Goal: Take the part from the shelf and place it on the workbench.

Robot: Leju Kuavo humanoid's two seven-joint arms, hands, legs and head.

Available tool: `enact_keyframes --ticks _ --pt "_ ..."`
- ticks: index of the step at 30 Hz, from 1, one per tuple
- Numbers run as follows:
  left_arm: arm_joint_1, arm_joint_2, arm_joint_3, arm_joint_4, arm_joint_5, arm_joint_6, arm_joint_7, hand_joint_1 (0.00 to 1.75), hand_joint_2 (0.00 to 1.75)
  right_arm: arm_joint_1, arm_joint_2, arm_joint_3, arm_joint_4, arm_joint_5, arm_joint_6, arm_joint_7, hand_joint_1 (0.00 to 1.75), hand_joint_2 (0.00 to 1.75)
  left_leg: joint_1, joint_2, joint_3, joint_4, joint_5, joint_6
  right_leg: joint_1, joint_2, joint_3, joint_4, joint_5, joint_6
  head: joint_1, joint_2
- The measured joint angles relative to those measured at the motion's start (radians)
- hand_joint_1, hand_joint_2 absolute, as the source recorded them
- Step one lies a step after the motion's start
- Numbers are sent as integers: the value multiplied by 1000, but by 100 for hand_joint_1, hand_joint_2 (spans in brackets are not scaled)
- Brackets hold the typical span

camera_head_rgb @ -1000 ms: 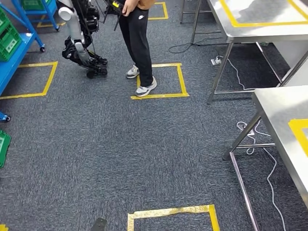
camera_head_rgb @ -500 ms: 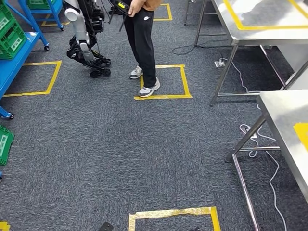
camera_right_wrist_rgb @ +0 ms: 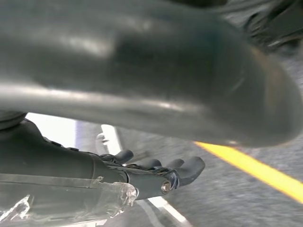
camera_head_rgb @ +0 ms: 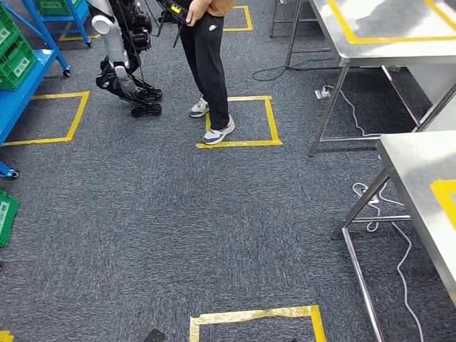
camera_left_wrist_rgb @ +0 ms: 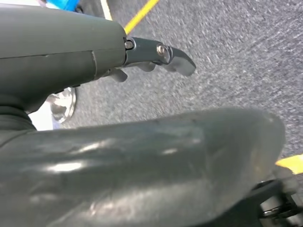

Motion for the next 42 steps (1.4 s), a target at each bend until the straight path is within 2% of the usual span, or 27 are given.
enact_keyframes --ticks 2,4,5,7,9,10,11,13,15,17,18,20,22,23,24,25,27,28,30,31,33,35,37,39,40,41,42 --pt "-1 -1 0 0 -2 0 2 0 0 1 -1 0 0 4 -7 25 0 0 -1 -16 -1 -8 0 16 2 -19 3 -2 -4 10 2 0" --pt "3 -1 0 0 -2 1 5 0 0 -2 -1 0 0 4 -9 32 0 0 0 -31 -1 -11 3 28 -2 -18 -3 18 -22 20 5 0" --pt "4 -1 0 0 -2 2 6 0 0 -2 -1 0 0 3 -10 33 0 0 1 -39 0 -12 4 34 -3 -11 -19 57 -46 24 7 0" --pt "5 -1 0 0 -2 2 7 0 0 -2 -1 0 0 1 -10 35 0 0 1 -56 0 -12 5 42 -4 7 -79 188 -110 29 11 0" --pt "7 0 0 0 -2 2 7 0 0 -1 -1 0 0 0 -10 36 0 0 0 -75 0 -12 4 44 -4 13 -129 284 -138 29 12 0" --pt "8 0 0 0 -2 2 7 0 0 -1 -1 0 0 0 -10 36 0 0 -1 -85 1 -11 4 44 -5 14 -128 278 -123 28 13 0" --pt "9 1 0 0 -2 2 7 0 0 -1 -1 0 0 0 -10 37 0 0 0 -96 3 -11 4 43 -5 18 -108 233 -91 25 13 0" --pt "9 1 0 0 -2 2 6 0 0 -1 -1 0 0 -2 -10 37 0 0 -1 -118 5 -10 3 39 -9 51 -42 93 -26 21 13 0" --pt "8 1 0 0 -2 2 6 0 0 -2 -1 0 0 -2 -10 38 0 0 -2 -136 2 -8 4 29 -12 80 -2 14 -5 17 12 0" --pt "10 2 0 0 -2 2 7 0 0 -3 -1 0 0 -3 -10 39 0 0 1 -152 -3 -11 9 16 -10 74 2 6 -6 10 12 0" --pt "11 2 0 0 -2 2 7 0 0 -4 -1 0 0 -3 -9 39 0 0 3 -149 -4 -11 8 11 -9 66 3 3 -3 4 12 0" --pt "11 3 0 0 -2 2 6 0 0 -4 -1 0 0 -3 -9 40 0 0 1 -118 -24 28 -23 1 -11 47 5 -5 2 -8 7 0" --pt "8 3 0 0 -2 2 6 0 0 -3 -1 0 0 -3 -9 40 0 0 -1 -82 -79 141 -85 -7 -11 24 6 -8 2 -16 3 0" --pt "8 3 0 0 -2 2 6 0 0 -2 -1 0 0 -3 -9 40 0 0 0 -76 -110 204 -110 -10 -10 12 5 -8 1 -18 3 0" --pt "9 3 0 0 -2 2 6 0 0 -2 -2 0 0 -3 -9 40 0 0 0 -74 -131 245 -119 -12 -10 0 5 -8 1 -18 2 0" --pt "11 3 0 0 -1 2 7 0 0 -2 -2 0 0 -3 -9 41 0 0 1 -72 -137 254 -110 -13 -10 -12 5 -8 0 -19 2 0" --pt "13 4 0 0 -1 2 7 0 0 -3 -2 0 0 -2 -8 45 0 0 1 -54 -91 166 -49 -14 -10 -33 8 -7 -2 -16 2 0" --pt "12 3 0 0 -1 2 7 0 0 -3 -2 0 0 -1 -10 47 0 0 0 -26 -55 98 -18 -14 -8 -43 10 -7 -4 -13 1 0" --pt "7 2 0 0 -1 3 7 0 0 -3 -2 0 0 1 -16 52 0 0 -2 17 -7 3 10 -6 0 -60 15 -4 -10 -4 0 0" --pt "6 2 0 0 -1 4 7 0 0 -2 -2 0 0 3 -18 55 0 0 -4 24 -1 -12 9 0 3 -70 17 -4 -12 1 0 0" --pt "7 1 0 0 -1 6 7 0 0 -5 -2 0 0 4 -20 57 0 0 -4 -1 -2 -16 11 15 3 -88 23 -5 -17 11 3 0" --pt "10 2 0 0 -1 8 7 0 0 -7 -2 0 0 6 -20 59 0 0 0 -23 -1 -19 15 28 -2 -60 13 28 -44 22 7 0" --pt "9 2 0 0 -1 10 7 0 0 -6 -2 0 0 9 -20 61 0 0 2 -45 -1 -20 17 36 -6 -10 -36 141 -106 29 12 0" --pt "9 1 0 0 -1 11 7 0 0 -3 -2 0 0 11 -19 65 0 0 2 -71 -2 -20 19 39 -7 10 -95 262 -150 30 14 0" --pt "10 0 1 0 -1 11 7 0 0 -2 -2 0 0 11 -18 67 0 0 2 -85 -2 -20 19 39 -7 13 -107 280 -145 30 15 0" --pt "11 0 1 0 -1 11 7 0 0 -1 -2 0 0 11 -17 67 0 0 2 -99 -1 -20 19 39 -8 15 -100 258 -122 29 15 0" --pt "11 0 1 0 -1 12 7 0 0 -1 -2 0 0 12 -17 68 0 0 2 -113 0 -19 20 37 -10 23 -75 198 -84 28 15 0"
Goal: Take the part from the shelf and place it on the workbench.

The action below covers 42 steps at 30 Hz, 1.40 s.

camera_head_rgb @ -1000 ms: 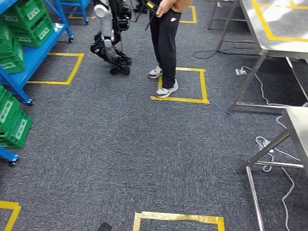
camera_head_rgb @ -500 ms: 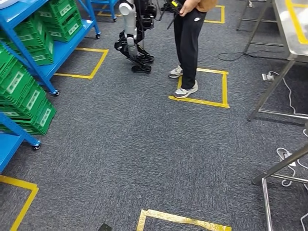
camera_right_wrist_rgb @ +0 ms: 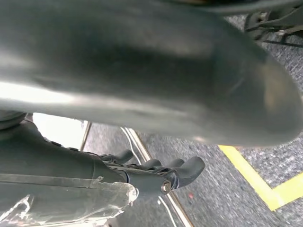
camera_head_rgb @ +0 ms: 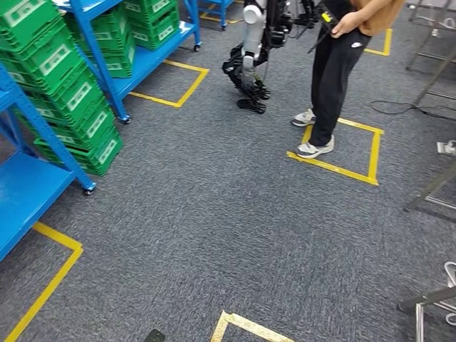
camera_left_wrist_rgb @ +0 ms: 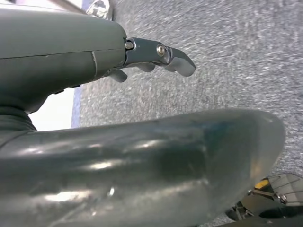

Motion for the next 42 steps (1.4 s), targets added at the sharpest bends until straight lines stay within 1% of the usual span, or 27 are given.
enact_keyframes --ticks 2,3,4,6,8,10,12,13,14,15,17,19,20,22,24,26,27,28,29,31,33,35,36,37,39,41,42 --pt "-1 0 0 0 0 1 0 0 0 -1 0 0 0 0 0 0 0 0 0 -26 -1 3 1 -9 -8 43 60 -133 57 -1 0 0" --pt "-2 0 0 0 0 1 0 0 0 -2 0 0 0 0 0 0 0 0 -1 -36 -3 3 2 -15 -10 60 80 -175 70 -3 -1 0" --pt "-2 1 0 0 0 2 0 0 0 -3 0 0 0 0 0 0 0 0 0 -45 -6 3 4 -22 -10 70 87 -191 71 -7 -1 0" --pt "0 2 0 0 0 2 0 0 0 -4 0 0 0 1 0 0 0 0 3 -55 -10 -2 10 -35 -7 54 88 -194 75 -19 -2 0" --pt "1 3 0 0 0 3 0 0 0 -5 0 0 0 1 0 1 0 0 2 -22 -23 20 -9 -44 -6 33 88 -199 80 -33 -5 0" --pt "-1 3 0 0 0 3 0 0 0 -3 0 0 0 2 0 1 0 0 -1 26 -70 118 -70 -51 -5 8 87 -201 82 -43 -11 0" --pt "-2 3 0 0 0 2 0 0 0 0 0 0 0 2 0 1 0 0 -1 39 -129 246 -125 -53 -2 -21 85 -201 80 -46 -13 0" --pt "-1 3 0 0 0 2 0 0 0 0 -1 0 0 2 0 1 0 0 -1 40 -142 275 -128 -53 -2 -35 85 -201 80 -47 -13 0" --pt "0 3 0 0 0 2 0 0 0 0 -1 0 0 2 1 2 0 0 -1 42 -137 268 -112 -52 -1 -47 85 -201 79 -47 -13 0" --pt "1 4 0 0 0 2 0 0 0 -2 -1 0 0 2 1 2 0 0 -1 49 -113 224 -82 -51 -1 -59 87 -201 79 -46 -13 0" --pt "-1 4 0 0 0 2 0 0 0 -3 -1 0 0 2 1 3 0 0 -5 99 -42 94 -24 -45 3 -79 91 -199 75 -42 -15 0" --pt "-6 4 0 0 0 2 0 0 0 -3 -1 0 0 2 1 4 0 0 -10 139 -3 15 -6 -35 10 -99 94 -198 70 -32 -15 0" --pt "-7 4 0 0 0 2 -1 0 0 -4 -1 0 0 2 1 4 0 0 -12 138 0 3 -8 -31 13 -111 96 -199 68 -27 -15 0" --pt "-3 4 0 0 0 2 -1 0 0 -6 -2 0 0 2 2 4 0 0 -10 112 -1 -1 -6 -19 13 -131 102 -202 63 -17 -13 0" --pt "0 4 0 0 0 3 -1 0 0 -8 -2 0 0 2 2 4 0 0 -4 89 1 -4 -2 -9 10 -101 89 -164 33 -6 -9 0" --pt "-1 3 0 0 0 3 -1 0 0 -7 -2 0 0 1 2 4 0 0 -2 64 1 -5 -1 -4 6 -44 33 -46 -28 1 -3 0" --pt "-2 3 0 0 -1 3 -1 0 0 -6 -2 0 0 1 2 4 0 0 -2 50 0 -5 0 -2 5 -27 1 18 -52 1 -1 0" --pt "-2 3 0 0 -1 3 -1 0 0 -4 -2 0 0 0 2 5 0 0 -2 36 0 -5 0 -1 5 -17 -22 58 -59 1 0 0" --pt "-2 3 0 0 -1 3 -1 0 0 -3 -2 0 0 0 2 5 0 0 -2 22 1 -4 0 -1 5 -12 -27 62 -47 0 1 0" --pt "0 3 0 0 -1 4 -2 0 0 -3 -2 0 0 -1 3 6 0 0 -1 -6 3 -3 0 -3 2 5 14 -36 21 -3 1 0" --pt "-2 4 1 0 -1 4 -2 0 0 -4 -2 0 0 -2 3 7 0 0 -1 -31 1 0 0 -11 -4 46 69 -152 67 -6 1 0" --pt "-1 4 1 0 -1 5 -2 0 0 -5 -2 0 0 -3 4 7 0 0 0 -50 -5 0 4 -24 -4 66 87 -190 71 -12 0 0" --pt "0 4 1 0 -1 5 -2 0 0 -5 -2 0 0 -4 5 8 0 0 1 -59 -7 -1 7 -29 -3 58 88 -191 74 -18 0 0" --pt "1 5 1 0 -1 5 -2 0 0 -6 -2 0 0 -5 5 10 0 0 3 -59 -9 -2 8 -35 -3 49 88 -193 76 -24 0 0" --pt "1 5 0 0 -1 6 -2 0 0 -6 -2 0 0 -6 5 11 0 0 0 -26 -26 30 -18 -44 -4 28 88 -197 80 -37 -5 0" --pt "-2 5 1 0 -1 7 -3 0 0 -5 -2 0 0 -7 5 12 0 0 -3 22 -79 141 -79 -50 -2 2 88 -199 80 -46 -12 0" --pt "-3 5 1 0 -1 7 -3 0 0 -4 -2 0 0 -7 5 13 0 0 -3 32 -111 208 -108 -52 -1 -12 88 -199 79 -49 -14 0"
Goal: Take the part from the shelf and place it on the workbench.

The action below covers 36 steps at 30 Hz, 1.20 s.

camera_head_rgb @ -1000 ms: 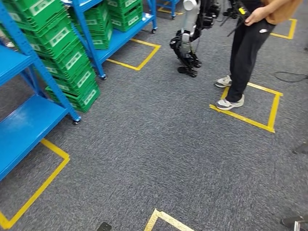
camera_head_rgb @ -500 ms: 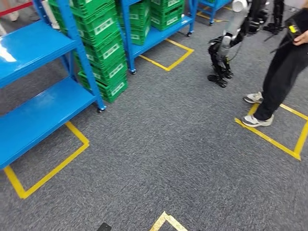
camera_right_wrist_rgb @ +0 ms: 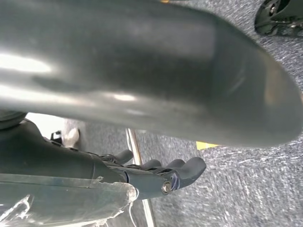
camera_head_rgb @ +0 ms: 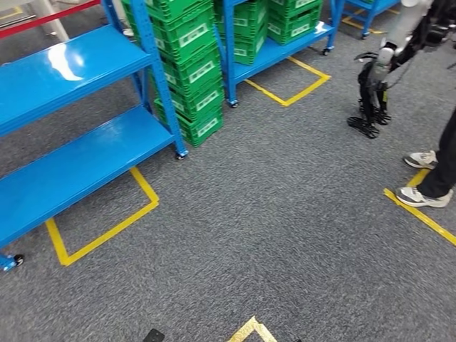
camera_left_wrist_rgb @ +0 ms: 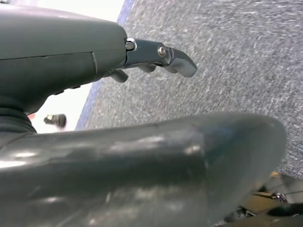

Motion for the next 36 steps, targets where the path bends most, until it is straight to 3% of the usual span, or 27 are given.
enact_keyframes --ticks 1,2,3,4,6,8,10,11,13,14,16,17,18,19,21,23,25,26,28,30,32,33,34,36 --pt "1 0 0 0 0 0 0 0 0 1 0 0 0 0 0 1 0 0 0 5 -23 49 -15 0 1 -14 0 0 -1 -1 0 0" --pt "2 0 0 0 0 0 -1 0 0 2 0 0 0 -1 0 2 0 0 0 8 -31 67 -11 0 3 -27 0 0 -2 -2 0 0" --pt "4 0 0 0 0 0 -1 0 0 1 0 0 0 -1 0 2 0 0 0 11 -19 47 10 3 4 -38 1 0 -2 -3 0 0" --pt "5 0 0 0 0 0 -1 0 0 0 0 0 0 -2 0 3 0 0 -2 23 10 -7 44 7 5 -49 3 0 -3 -2 0 0" --pt "2 0 0 0 0 1 -1 0 0 -1 0 0 0 -3 0 4 0 0 -11 79 80 -137 96 20 9 -70 7 2 -8 3 -1 0" --pt "-3 0 0 0 0 1 -1 0 0 -1 0 0 0 -5 1 5 0 0 -19 113 111 -203 107 29 15 -91 10 3 -12 11 -1 0" --pt "-1 0 0 0 0 1 -1 0 0 -3 0 0 0 -7 2 7 0 0 -17 90 110 -212 109 37 18 -114 15 0 -16 20 0 0" --pt "1 0 0 0 0 2 -1 0 0 -4 0 0 0 -7 2 7 0 0 -14 78 110 -215 111 41 16 -107 15 5 -23 26 1 0" --pt "3 -1 1 0 0 3 -1 0 0 -5 0 0 0 -7 2 7 0 0 -6 54 113 -219 116 50 12 -57 -7 66 -63 38 6 0" --pt "2 -1 1 0 0 3 -1 0 0 -4 0 0 0 -7 2 7 0 0 -5 41 112 -219 118 53 9 -26 -34 128 -95 43 9 0" --pt "2 -2 1 0 0 4 -1 0 0 -1 0 0 0 -8 2 7 0 0 -4 13 111 -219 119 56 6 -2 -94 252 -142 48 13 0" --pt "3 -2 2 0 0 4 -1 0 0 0 0 0 0 -8 2 7 0 0 -3 -1 111 -219 119 55 5 1 -109 276 -141 49 14 0" --pt "4 -1 2 0 0 4 -1 0 0 1 0 0 0 -8 2 8 0 0 -3 -15 112 -218 120 54 4 3 -105 261 -119 49 14 0" --pt "5 -2 2 0 0 4 -1 0 0 1 -1 0 0 -8 2 8 0 0 -1 -29 113 -218 120 52 1 8 -85 210 -83 50 14 0" --pt "5 -2 2 0 0 4 -1 0 0 1 -1 0 0 -8 2 8 0 0 0 -55 111 -213 120 43 -7 50 -26 75 -22 52 15 0" --pt "3 -1 3 0 -1 4 -1 0 0 0 -1 0 0 -8 2 8 0 0 0 -76 103 -210 124 29 -12 82 4 8 -5 46 15 0" --pt "5 0 3 0 -1 5 -1 0 0 -1 -1 0 0 -8 0 8 0 0 3 -94 96 -212 130 17 -9 71 5 6 -4 32 14 0" --pt "7 0 3 0 -1 6 -1 0 0 -1 -1 0 0 -7 -3 8 0 0 4 -88 94 -211 129 12 -9 61 5 5 -1 25 14 0" --pt "6 -1 4 0 -1 8 -1 0 0 -1 -1 0 0 -3 -17 8 0 0 2 -49 68 -159 93 4 -9 37 5 1 3 12 7 0" --pt "3 -1 4 0 -1 10 -1 0 0 2 -1 0 0 2 -31 9 0 0 0 -4 7 -31 26 -3 -6 9 4 0 2 4 -1 0" --pt "3 -1 4 0 -1 11 -1 0 0 4 -2 0 0 5 -36 10 0 0 1 7 -39 67 -6 -5 -4 -19 3 0 1 2 -1 0" --pt "5 -1 4 0 -1 11 -1 0 0 4 -2 0 0 6 -36 10 0 0 1 9 -38 67 5 -4 -3 -32 3 0 0 1 -2 0" --pt "6 -1 4 0 -1 11 -1 0 0 3 -2 0 0 7 -36 10 0 0 1 14 -17 31 32 -2 -3 -44 4 0 0 2 -2 0" --pt "5 -1 4 0 -1 11 -1 0 0 1 -2 0 0 7 -36 10 0 0 -3 55 55 -99 92 5 0 -65 8 2 -4 6 -2 0"
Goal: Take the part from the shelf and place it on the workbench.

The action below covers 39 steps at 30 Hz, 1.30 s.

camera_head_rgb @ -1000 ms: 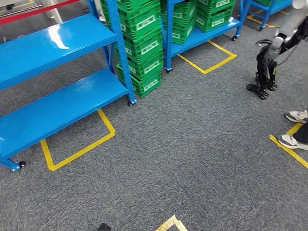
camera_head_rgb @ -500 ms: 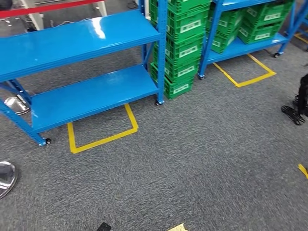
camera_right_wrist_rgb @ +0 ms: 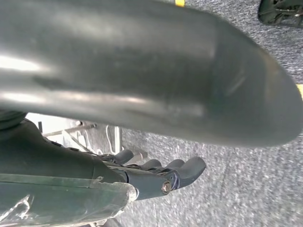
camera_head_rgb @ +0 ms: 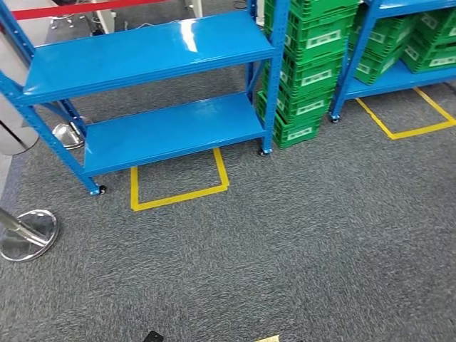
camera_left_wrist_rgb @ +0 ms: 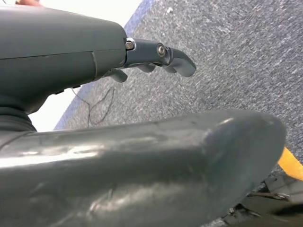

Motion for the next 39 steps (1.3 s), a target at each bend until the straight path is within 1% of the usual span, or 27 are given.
enact_keyframes --ticks 2,3,4,5,7,9,10,11,12,13,14,16,17,18,19,20,22,24,25,26,27,28,29,31,33,35,39 --pt "-4 -1 0 0 0 0 0 0 0 0 0 0 0 0 0 0 0 0 -5 37 47 -90 23 11 7 -20 3 1 -5 10 -1 0" --pt "-5 -2 0 0 -1 0 0 0 0 -1 0 0 0 0 0 0 0 0 -7 39 51 -105 21 16 10 -30 4 1 -7 15 -1 0" --pt "-4 -2 0 0 -2 0 0 0 0 -3 0 0 0 -1 0 1 0 0 -7 27 50 -108 21 22 10 -41 7 -1 -7 20 0 0" --pt "-2 -2 1 0 -3 0 0 0 0 -5 0 0 0 -2 1 1 0 0 -5 16 50 -111 23 28 9 -41 10 -1 -10 25 0 0" --pt "1 -2 1 0 -6 0 0 0 0 -7 0 0 0 -4 1 1 0 0 1 -6 52 -116 28 39 6 -1 -4 40 -41 37 5 0" --pt "-1 -3 1 0 -7 1 0 0 0 -5 0 0 0 -5 2 1 0 0 4 -29 51 -117 30 46 3 50 -58 158 -103 44 11 0" --pt "-2 -4 1 0 -7 0 0 0 0 -3 0 0 0 -5 2 1 0 0 5 -41 50 -117 31 47 2 60 -90 222 -129 45 12 0" --pt "-1 -4 1 0 -7 0 0 0 0 -2 0 0 0 -5 2 1 0 0 5 -55 50 -117 31 47 2 65 -112 264 -138 47 13 0" --pt "0 -4 1 0 -7 0 0 0 0 0 0 0 0 -6 2 2 0 0 5 -69 51 -117 31 47 1 67 -118 271 -128 47 14 0" --pt "1 -5 1 0 -7 0 0 0 0 0 0 0 0 -6 2 2 0 0 6 -83 52 -116 31 46 -1 69 -106 238 -99 48 13 0" --pt "1 -5 2 0 -7 0 0 0 0 0 0 0 0 -6 2 2 0 0 8 -97 53 -115 32 43 -4 79 -79 177 -61 49 14 0" --pt "-1 -5 2 0 -8 0 0 0 0 1 0 0 0 -7 2 3 0 0 9 -122 49 -109 31 32 -13 123 -24 56 -12 50 14 0" --pt "-1 -5 2 0 -8 0 0 0 0 0 0 0 0 -8 2 2 0 0 9 -133 45 -106 32 25 -15 140 -9 23 -4 48 15 0" --pt "-1 -5 2 0 -8 0 0 0 0 0 0 0 0 -8 2 2 0 0 10 -142 40 -104 35 18 -15 149 -4 12 -6 44 15 0" --pt "0 -4 2 0 -8 0 0 0 0 -1 0 0 0 -8 3 2 0 0 12 -151 36 -105 38 12 -14 142 -4 10 -4 37 14 0" --pt "2 -4 2 0 -8 0 0 0 0 -3 0 0 0 -9 4 3 0 0 13 -149 34 -106 39 7 -12 133 -4 10 -2 30 14 0" --pt "2 -3 2 0 -8 0 0 0 0 -3 0 0 0 -8 6 2 0 0 10 -107 18 -75 17 -2 -12 116 -3 6 2 17 8 0" --pt "-2 -2 2 0 -8 0 0 0 0 -1 0 0 0 -7 7 3 0 0 7 -56 -35 35 -43 -8 -10 96 -4 4 3 7 1 0" --pt "-3 -2 2 0 -9 0 0 0 0 0 0 0 0 -5 6 9 0 0 8 -48 -68 103 -72 -9 -8 86 -5 4 2 5 0 0" --pt "-3 -2 2 0 -9 0 0 0 0 1 0 0 0 -1 4 18 0 44 8 -46 -92 153 -88 -9 -7 78 -5 4 2 4 0 0" --pt "-2 -2 2 0 -10 0 0 0 0 1 0 0 0 3 2 28 0 87 8 -45 -100 171 -85 -7 -5 71 -5 4 2 3 0 0" --pt "0 -2 2 0 -11 -1 0 0 0 1 0 0 0 7 0 36 0 131 8 -45 -89 153 -65 -5 -4 67 -5 4 1 3 0 0" --pt "0 -2 2 0 -12 -1 0 0 0 0 0 0 0 11 -2 41 0 175 7 -45 -61 102 -33 0 -3 64 -4 4 1 3 0 0" --pt "-1 -2 2 0 -15 0 0 0 0 -3 0 0 0 17 -7 49 0 175 4 -40 10 -28 18 10 0 61 -3 6 -1 7 0 0" --pt "-3 -3 2 0 -17 0 0 0 0 -5 -1 0 0 24 -13 57 0 175 2 -36 46 -100 30 11 5 60 -7 8 -3 8 1 0" --pt "-3 -4 2 0 -17 1 0 0 0 -5 -1 1 0 27 -17 64 0 175 3 -36 49 -110 29 8 9 59 -9 3 -2 8 2 0" --pt "-1 -5 2 0 -18 1 0 0 0 -5 -1 1 0 26 -17 64 0 175 1 -37 49 -109 27 17 7 59 -4 -10 5 16 2 0"
